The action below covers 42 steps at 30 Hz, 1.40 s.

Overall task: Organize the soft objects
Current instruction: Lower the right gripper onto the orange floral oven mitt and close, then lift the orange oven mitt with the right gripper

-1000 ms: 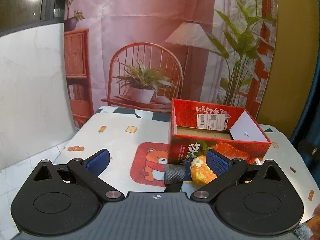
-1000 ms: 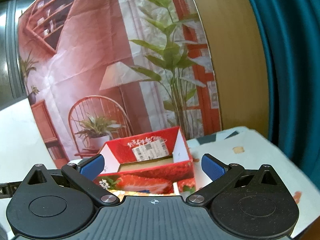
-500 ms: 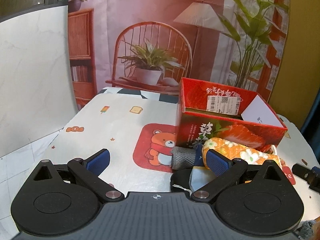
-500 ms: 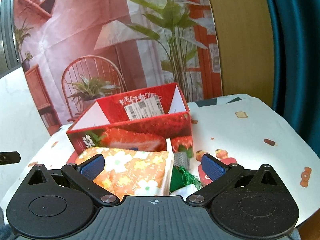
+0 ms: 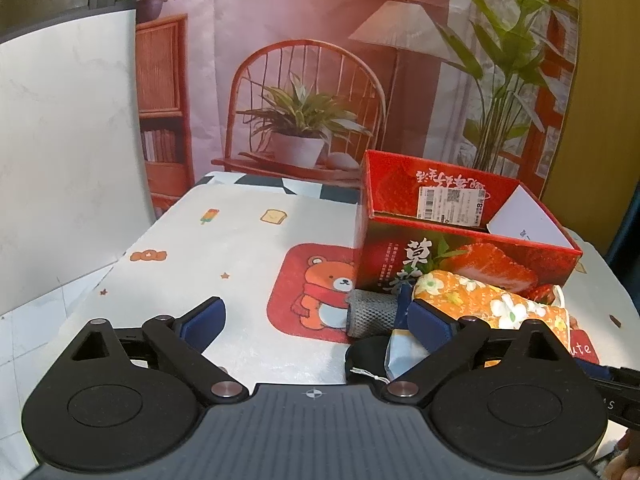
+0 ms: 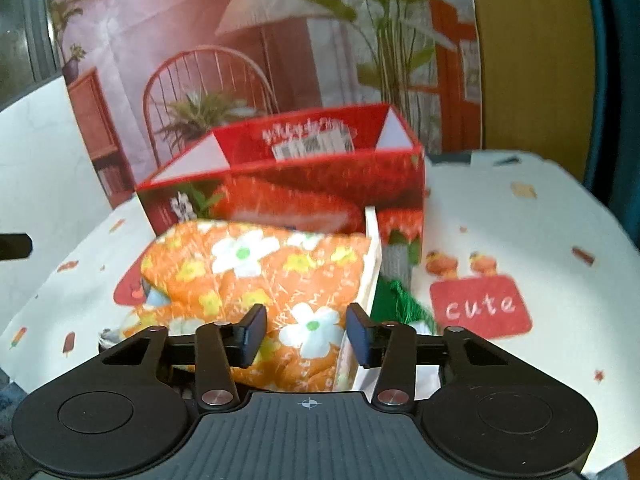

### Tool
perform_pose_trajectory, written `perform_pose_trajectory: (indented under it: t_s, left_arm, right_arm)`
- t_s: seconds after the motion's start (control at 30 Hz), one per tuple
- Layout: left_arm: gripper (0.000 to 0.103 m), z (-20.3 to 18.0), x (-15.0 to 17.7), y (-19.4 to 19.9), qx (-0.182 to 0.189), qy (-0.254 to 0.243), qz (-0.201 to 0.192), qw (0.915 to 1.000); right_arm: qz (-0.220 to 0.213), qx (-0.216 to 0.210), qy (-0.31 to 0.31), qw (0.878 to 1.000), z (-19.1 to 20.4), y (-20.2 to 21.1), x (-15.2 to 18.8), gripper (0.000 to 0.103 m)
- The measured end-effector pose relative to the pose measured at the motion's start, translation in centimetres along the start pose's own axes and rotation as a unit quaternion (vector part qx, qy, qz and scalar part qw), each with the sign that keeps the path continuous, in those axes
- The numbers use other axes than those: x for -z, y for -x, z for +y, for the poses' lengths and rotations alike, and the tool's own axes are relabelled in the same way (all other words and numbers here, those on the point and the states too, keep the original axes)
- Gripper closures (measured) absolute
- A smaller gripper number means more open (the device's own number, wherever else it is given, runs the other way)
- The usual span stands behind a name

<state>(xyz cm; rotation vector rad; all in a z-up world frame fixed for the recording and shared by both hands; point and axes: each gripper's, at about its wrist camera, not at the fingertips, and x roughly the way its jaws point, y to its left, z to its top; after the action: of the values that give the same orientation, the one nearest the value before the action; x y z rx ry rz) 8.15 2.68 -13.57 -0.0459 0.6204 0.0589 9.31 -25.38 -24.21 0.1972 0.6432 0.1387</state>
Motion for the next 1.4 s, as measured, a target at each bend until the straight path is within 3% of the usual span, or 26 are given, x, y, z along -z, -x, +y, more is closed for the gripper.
perform_pose_trajectory:
  t_s: [0.3,0.53,0.77,0.97,1.03,1.1,1.2,1.4]
  left_arm:
    - [0.012,-1.6,-0.3,-3.0,0.023,-0.026,0.024,0.9991]
    - [0.016,-4.7,-2.1,-7.7,0.110,-0.019,0.053,0.9923]
    - [0.019,-6.4,0.2,-12.4,0.137,0.023,0.079,0.9871]
    - [0.039,-6.6,2.1,-13.3,0.158,0.019,0.101,0.9820]
    - [0.056,-6.8,2.0,-13.0,0.174,0.014,0.098,0.9798]
    - [0.058,-7.5,1.9,-12.4,0.182,-0.009,0.093,0.9788]
    - [0.070,-7.5,2.3,-11.4,0.185,-0.045,0.078,0.9785]
    - [0.076,-7.5,3.5,-10.1,0.187,-0.060,0.068,0.9782]
  right_arm:
    - [0.017,0.000,0.000,1.000,-0.2,-0.9,0.3,0.065]
    - [0.022,-0.001,0.012,1.000,-0.1,-1.7,0.6,0.065]
    - [0.021,-0.010,-0.002,1.000,-1.0,-2.0,1.0,0.065]
    - [0.025,-0.015,-0.031,0.999,-2.2,-2.2,1.1,0.063]
    - [0.025,-0.015,-0.033,0.999,-2.3,-2.2,1.2,0.063]
    - [0.024,-0.014,-0.032,0.999,-2.2,-2.2,1.2,0.063]
    - [0.022,-0.011,-0.038,0.999,-2.2,-2.1,1.3,0.061]
    - [0.019,-0.014,-0.057,0.998,-2.8,-2.0,1.3,0.055]
